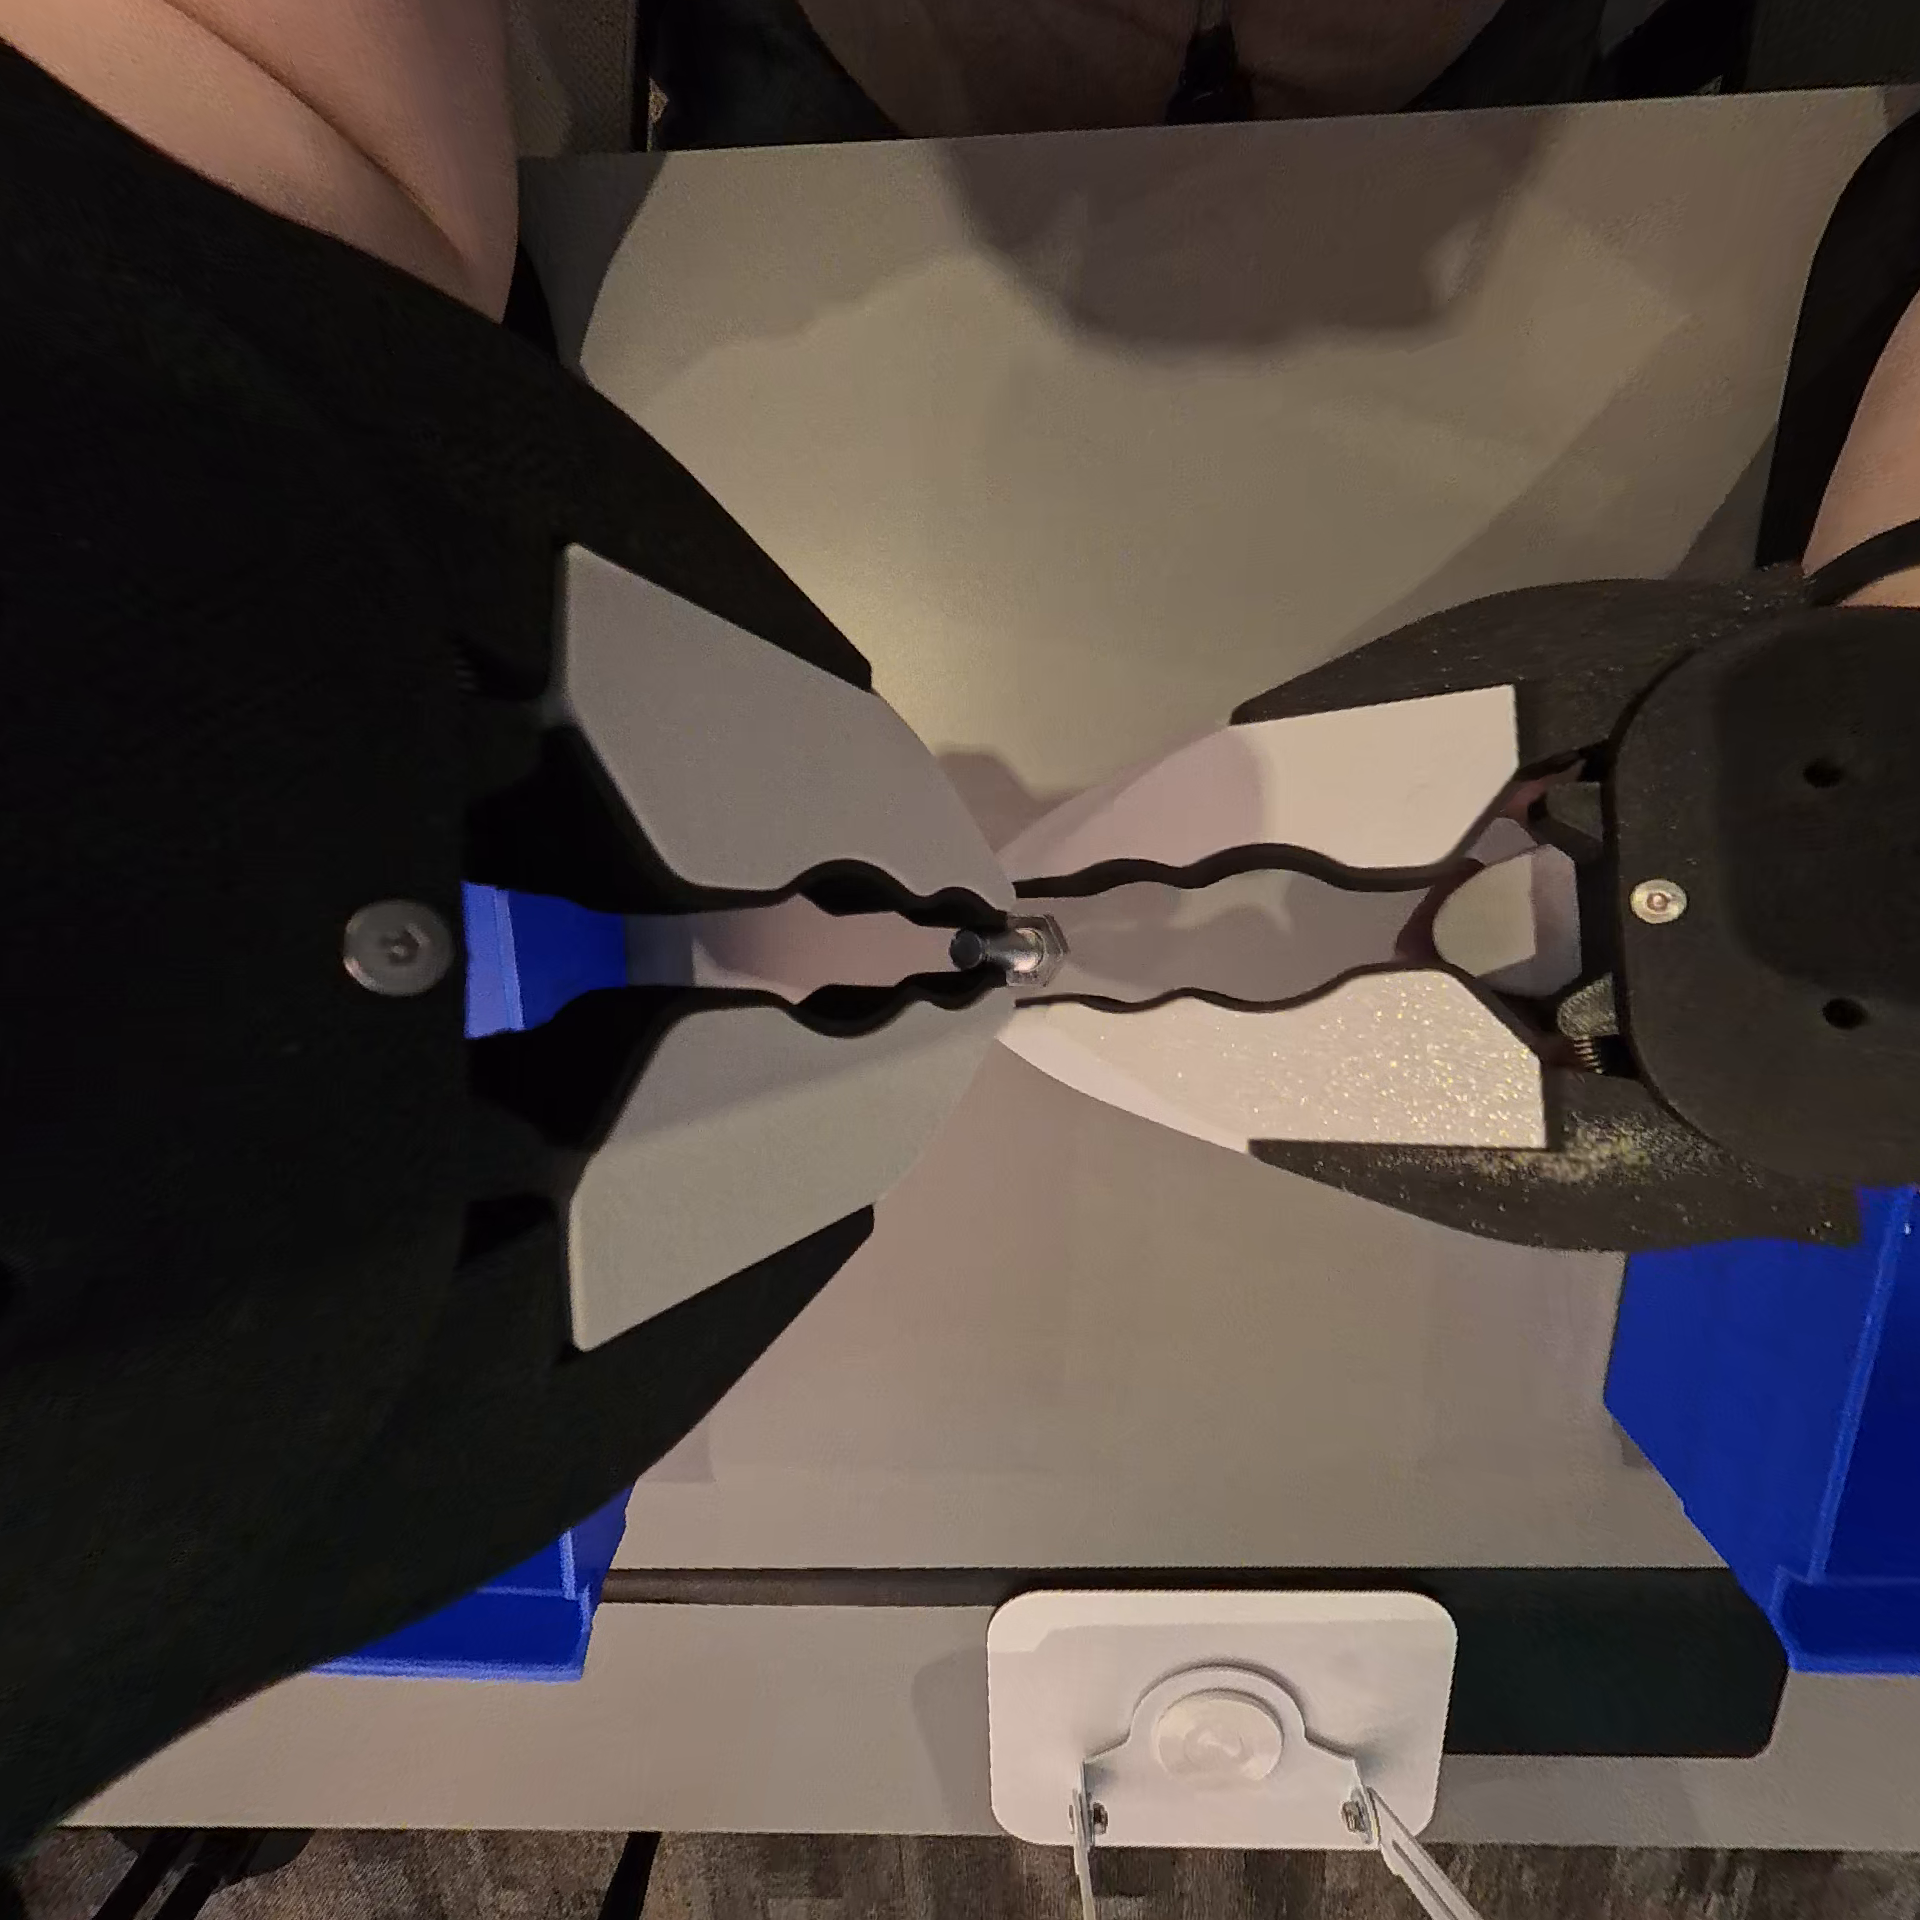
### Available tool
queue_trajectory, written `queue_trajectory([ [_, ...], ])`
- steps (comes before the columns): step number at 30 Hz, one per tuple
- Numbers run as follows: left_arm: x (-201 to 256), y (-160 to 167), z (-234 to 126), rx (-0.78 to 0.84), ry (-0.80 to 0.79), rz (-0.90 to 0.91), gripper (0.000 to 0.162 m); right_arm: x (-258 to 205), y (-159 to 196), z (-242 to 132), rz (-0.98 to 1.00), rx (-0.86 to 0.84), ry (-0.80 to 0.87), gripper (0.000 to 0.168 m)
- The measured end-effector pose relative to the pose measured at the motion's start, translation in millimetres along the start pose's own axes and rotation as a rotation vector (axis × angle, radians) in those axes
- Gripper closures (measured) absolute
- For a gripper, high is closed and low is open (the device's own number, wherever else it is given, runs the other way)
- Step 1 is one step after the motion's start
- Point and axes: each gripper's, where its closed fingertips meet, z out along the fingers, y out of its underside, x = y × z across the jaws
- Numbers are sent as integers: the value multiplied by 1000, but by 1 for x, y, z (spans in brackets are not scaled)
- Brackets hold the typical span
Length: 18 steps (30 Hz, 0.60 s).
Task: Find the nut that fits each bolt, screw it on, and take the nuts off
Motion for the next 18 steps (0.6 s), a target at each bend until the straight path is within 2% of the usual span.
queue_trajectory([
  [16, 0, 3, 3, -18, -5, 8, 147, -1, 3, 3, -4, -15, -15, 159],
  [18, -1, 2, 3, -17, -12, 11, 147, 1, 2, 2, -1, -7, -5, 154],
])
